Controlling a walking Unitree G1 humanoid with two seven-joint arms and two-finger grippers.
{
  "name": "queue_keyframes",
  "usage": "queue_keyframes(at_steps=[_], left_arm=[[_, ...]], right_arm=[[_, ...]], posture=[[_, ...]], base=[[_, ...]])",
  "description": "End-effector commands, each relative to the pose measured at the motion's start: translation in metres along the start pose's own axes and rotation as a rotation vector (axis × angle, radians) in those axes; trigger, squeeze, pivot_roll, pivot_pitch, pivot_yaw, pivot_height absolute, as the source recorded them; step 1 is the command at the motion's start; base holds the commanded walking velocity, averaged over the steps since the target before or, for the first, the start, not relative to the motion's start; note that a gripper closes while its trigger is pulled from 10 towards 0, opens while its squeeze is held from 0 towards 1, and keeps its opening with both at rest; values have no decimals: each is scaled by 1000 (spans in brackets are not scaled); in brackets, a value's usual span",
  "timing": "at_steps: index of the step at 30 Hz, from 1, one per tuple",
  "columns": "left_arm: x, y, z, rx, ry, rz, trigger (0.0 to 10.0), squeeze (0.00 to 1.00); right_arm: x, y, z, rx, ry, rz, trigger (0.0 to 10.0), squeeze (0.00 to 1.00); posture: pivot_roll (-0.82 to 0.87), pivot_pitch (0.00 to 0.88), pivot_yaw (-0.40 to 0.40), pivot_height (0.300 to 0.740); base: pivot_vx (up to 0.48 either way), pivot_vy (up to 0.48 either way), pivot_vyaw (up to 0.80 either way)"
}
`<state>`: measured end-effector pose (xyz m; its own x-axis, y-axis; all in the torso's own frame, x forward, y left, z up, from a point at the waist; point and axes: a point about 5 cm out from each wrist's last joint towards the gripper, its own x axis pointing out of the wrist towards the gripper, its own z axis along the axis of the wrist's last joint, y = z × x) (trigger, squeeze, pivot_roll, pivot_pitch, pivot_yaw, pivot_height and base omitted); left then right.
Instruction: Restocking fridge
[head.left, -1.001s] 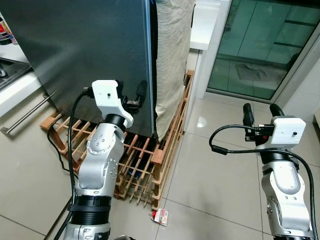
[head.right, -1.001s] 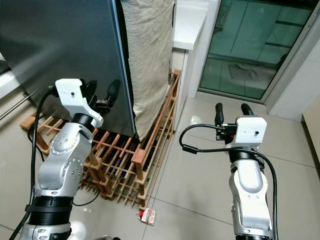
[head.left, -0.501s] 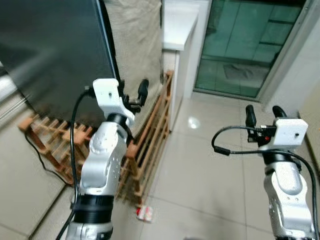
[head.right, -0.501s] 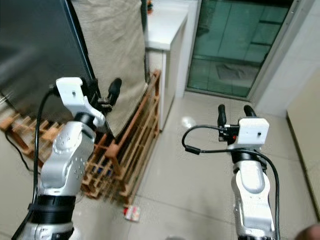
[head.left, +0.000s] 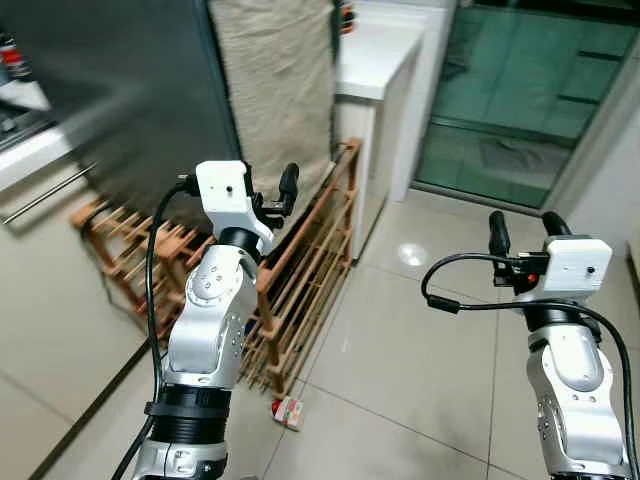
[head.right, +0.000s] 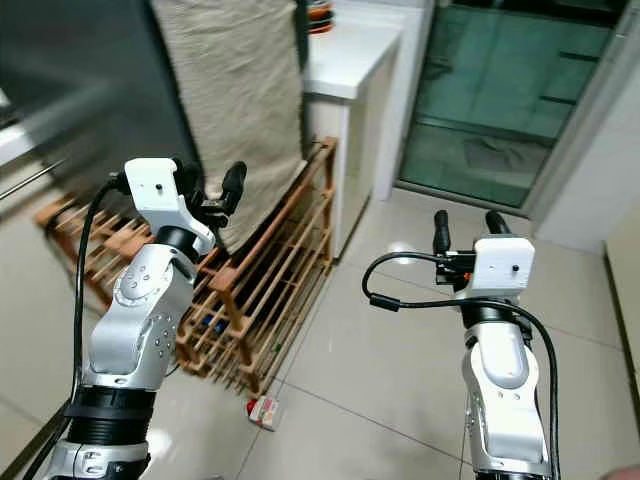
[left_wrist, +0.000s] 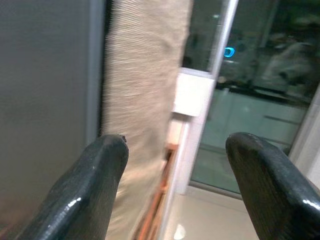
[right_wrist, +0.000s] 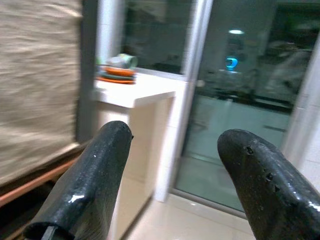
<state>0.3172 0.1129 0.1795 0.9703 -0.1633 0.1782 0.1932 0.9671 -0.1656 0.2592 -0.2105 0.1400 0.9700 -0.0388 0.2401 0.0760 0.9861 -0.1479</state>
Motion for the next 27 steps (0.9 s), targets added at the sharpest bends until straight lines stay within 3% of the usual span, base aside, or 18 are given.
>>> queue_keyframes(at_steps=[1, 9, 17, 22, 27], left_arm=[[0, 0, 4, 18, -9, -6, 10000, 0], [0, -5, 9, 0, -38, -29, 10000, 0], [-4, 0, 20, -15, -101, 24, 10000, 0], [-11, 5, 34, 0, -180, 51, 10000, 0], [-12, 4, 39, 14, -198, 53, 10000, 0]], right_arm=[[1, 1, 1, 7, -6, 4, 10000, 0], [1, 2, 0, 15, 3, 0, 10000, 0], [0, 0, 5, 9, -28, -10, 10000, 0], [-1, 4, 37, -95, -203, 7, 10000, 0], [-1, 14, 50, -115, -257, 48, 10000, 0]], posture=[[-164, 0, 25, 740], [-164, 0, 29, 740], [-167, 0, 31, 740], [-164, 0, 29, 740], [-163, 0, 29, 740]], base=[[0, 0, 581], [348, 0, 73], [480, 0, 0], [375, 0, 0], [0, 0, 0]])
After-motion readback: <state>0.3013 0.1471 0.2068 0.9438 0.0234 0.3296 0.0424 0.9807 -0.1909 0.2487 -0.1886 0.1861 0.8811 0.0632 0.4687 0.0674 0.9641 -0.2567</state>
